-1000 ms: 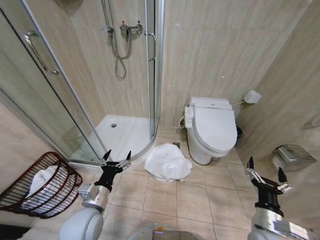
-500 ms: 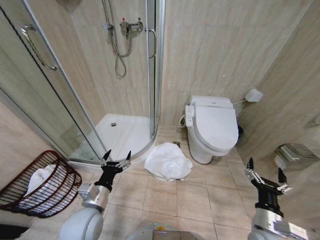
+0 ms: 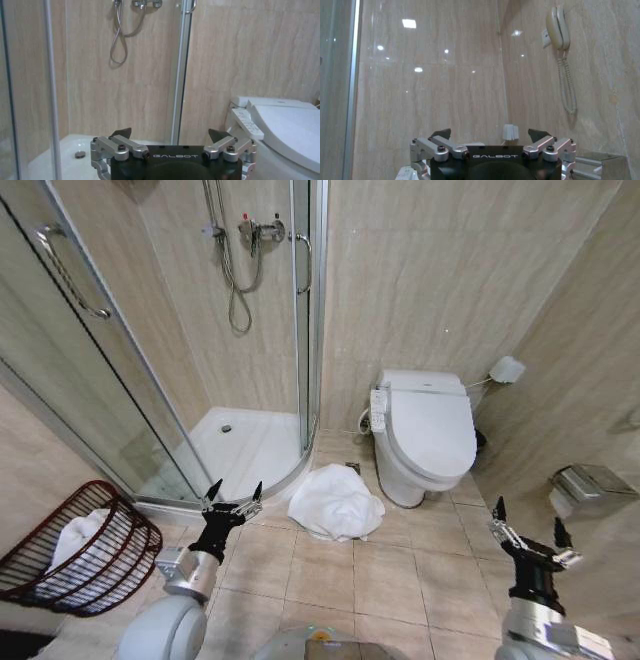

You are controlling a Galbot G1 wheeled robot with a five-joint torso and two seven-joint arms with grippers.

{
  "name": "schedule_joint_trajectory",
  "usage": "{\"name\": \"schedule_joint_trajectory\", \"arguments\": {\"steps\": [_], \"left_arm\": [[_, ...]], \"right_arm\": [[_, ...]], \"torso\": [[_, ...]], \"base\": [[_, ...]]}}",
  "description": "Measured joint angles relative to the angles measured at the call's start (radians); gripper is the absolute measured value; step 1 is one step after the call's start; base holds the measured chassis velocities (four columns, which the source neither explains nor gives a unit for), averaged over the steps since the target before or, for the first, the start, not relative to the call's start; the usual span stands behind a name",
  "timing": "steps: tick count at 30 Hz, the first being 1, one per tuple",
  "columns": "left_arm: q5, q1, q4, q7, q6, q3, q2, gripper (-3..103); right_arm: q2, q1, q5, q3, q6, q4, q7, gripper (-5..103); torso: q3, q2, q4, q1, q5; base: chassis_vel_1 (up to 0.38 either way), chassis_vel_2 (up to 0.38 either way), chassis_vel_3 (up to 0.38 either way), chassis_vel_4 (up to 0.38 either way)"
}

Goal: Discard the used towel into the hamper.

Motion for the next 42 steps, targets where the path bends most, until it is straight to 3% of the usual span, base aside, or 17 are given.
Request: {"name": "schedule_joint_trajectory", "arguments": {"steps": [29,42], "left_arm": [[0.000,0.000,0.000,0.000,0.000,0.000,0.000,100],[0.000,0.000,0.000,0.000,0.000,0.000,0.000,100]], "right_arm": [[0.000,-0.015,0.005,0.001,0.019,-0.005,-0.005,100],[0.000,-0.017,0.020,-0.011,0.013,-0.004,-0.021,100]], "torso": [[-0.070,-0.117,0.0000,-0.046,0.0000],[-0.076,-0.128,0.0000,-0.052,0.0000]], "base": [[0.000,0.000,0.000,0.000],[0.000,0.000,0.000,0.000]]}}
